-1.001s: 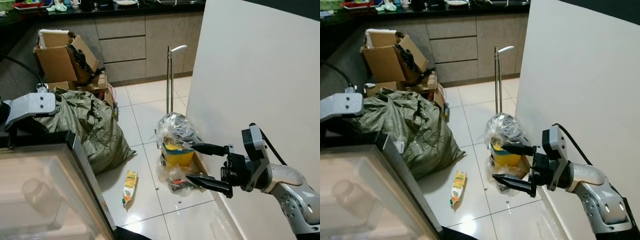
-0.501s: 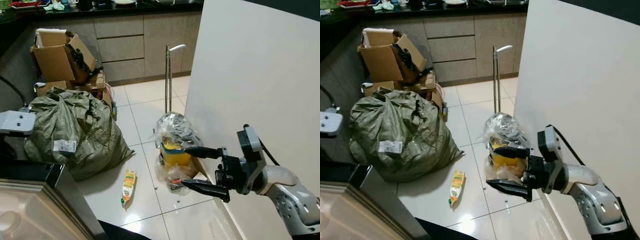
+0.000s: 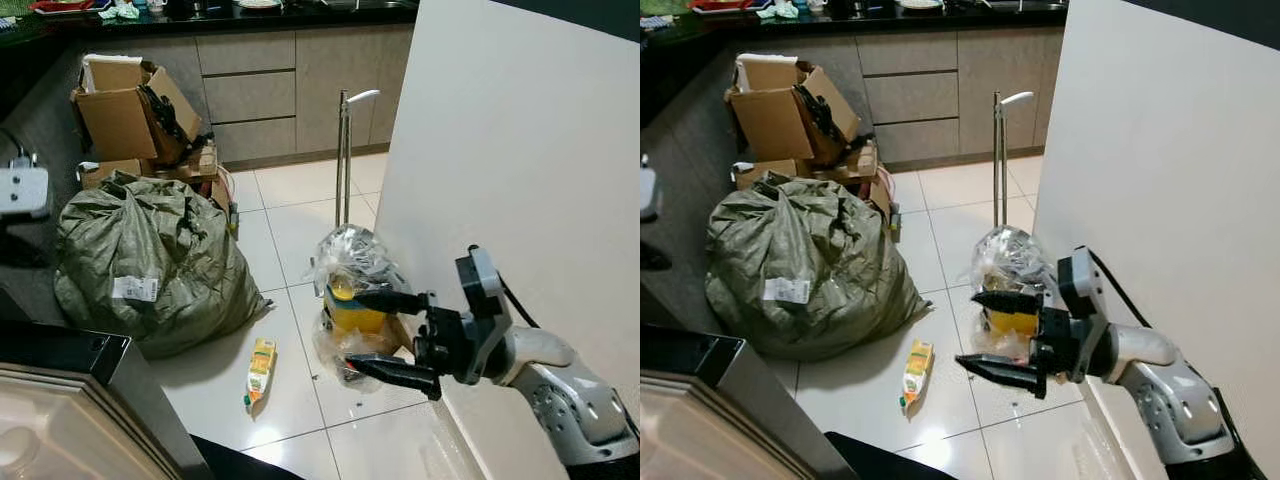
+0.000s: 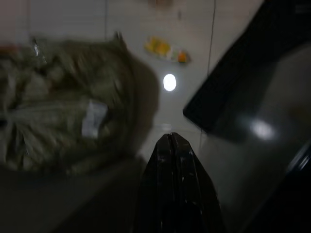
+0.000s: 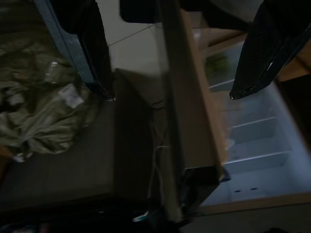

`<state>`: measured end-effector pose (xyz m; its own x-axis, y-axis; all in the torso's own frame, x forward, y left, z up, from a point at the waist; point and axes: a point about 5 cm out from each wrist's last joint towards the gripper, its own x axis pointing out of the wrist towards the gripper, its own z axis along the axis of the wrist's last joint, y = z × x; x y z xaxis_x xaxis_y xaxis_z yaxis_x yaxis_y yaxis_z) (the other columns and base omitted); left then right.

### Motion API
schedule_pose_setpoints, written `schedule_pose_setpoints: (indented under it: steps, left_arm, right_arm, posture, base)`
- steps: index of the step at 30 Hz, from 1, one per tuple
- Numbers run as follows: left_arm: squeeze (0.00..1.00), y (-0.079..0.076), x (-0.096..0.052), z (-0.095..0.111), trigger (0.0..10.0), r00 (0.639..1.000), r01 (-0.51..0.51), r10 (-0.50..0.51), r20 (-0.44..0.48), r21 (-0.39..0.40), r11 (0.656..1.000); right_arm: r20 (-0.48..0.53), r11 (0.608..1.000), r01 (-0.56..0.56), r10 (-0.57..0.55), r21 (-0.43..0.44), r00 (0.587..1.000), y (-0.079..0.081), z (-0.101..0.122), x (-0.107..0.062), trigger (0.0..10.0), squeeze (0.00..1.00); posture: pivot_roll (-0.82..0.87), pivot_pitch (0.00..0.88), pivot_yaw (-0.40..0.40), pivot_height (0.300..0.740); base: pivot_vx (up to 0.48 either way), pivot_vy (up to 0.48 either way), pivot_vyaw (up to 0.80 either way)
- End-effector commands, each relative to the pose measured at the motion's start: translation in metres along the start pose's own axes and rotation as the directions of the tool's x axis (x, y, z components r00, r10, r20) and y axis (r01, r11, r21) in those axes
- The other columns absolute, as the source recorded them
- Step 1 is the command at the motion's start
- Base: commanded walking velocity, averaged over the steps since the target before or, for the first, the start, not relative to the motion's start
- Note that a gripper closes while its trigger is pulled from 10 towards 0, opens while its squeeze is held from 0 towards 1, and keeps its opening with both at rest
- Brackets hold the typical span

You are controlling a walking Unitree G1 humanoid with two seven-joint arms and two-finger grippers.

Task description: Restocking fridge

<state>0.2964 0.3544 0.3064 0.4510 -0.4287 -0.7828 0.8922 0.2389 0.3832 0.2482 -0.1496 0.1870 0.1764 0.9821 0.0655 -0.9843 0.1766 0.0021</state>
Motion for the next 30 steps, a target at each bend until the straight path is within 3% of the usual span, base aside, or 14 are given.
schedule_pose_setpoints:
  steps: [1, 5, 10, 20, 30]
  left_arm:
    - [0.0, 0.001, 0.013, 0.011, 10.0, 0.995, 0.021, -0.023, 0.097, 0.019, 1.0]
    - [0.0, -0.007, 0.027, 0.014, 10.0, 0.99, 0.087, -0.09, 0.112, 0.034, 0.996]
    - [0.0, -0.018, 0.032, 0.008, 10.0, 0.984, 0.175, -0.176, 0.024, 0.026, 0.984]
    - [0.0, -0.031, 0.026, 0.01, 10.0, 0.965, 0.257, -0.253, -0.073, 0.061, 0.964]
    - [0.0, -0.036, 0.027, 0.019, 10.0, 0.954, 0.296, -0.29, -0.072, 0.082, 0.952]
  right_arm:
    - [-0.004, 0.999, -0.039, 0.039, 0.036, 0.999, 0.004, -0.002, 0.003, 10.0, 0.0]
    - [0.004, 0.996, -0.067, 0.067, 0.067, 0.998, 0.006, -0.002, 0.005, 10.0, 0.0]
    - [0.0, 0.995, -0.068, 0.068, 0.067, 0.998, 0.006, -0.002, 0.005, 10.0, 0.0]
    - [-0.003, 0.994, -0.071, 0.071, 0.077, 0.997, 0.007, -0.004, 0.006, 10.0, 0.0]
    - [0.01, 0.995, -0.072, 0.071, 0.067, 0.997, 0.007, -0.002, 0.008, 10.0, 0.0]
  posture:
    - [-0.04, 0.038, 0.023, 0.74]
    - [-0.04, 0.038, 0.023, 0.74]
    - [-0.04, 0.037, 0.022, 0.74]
    - [-0.04, 0.034, 0.031, 0.74]
    - [-0.04, 0.035, 0.034, 0.74]
  base:
    - [0.0, 0.0, 0.59]
    - [0.0, 0.0, 0.71]
    - [0.0, 0.0, 0.71]
    - [0.0, 0.0, 0.71]
    - [0.0, 0.0, 0.71]
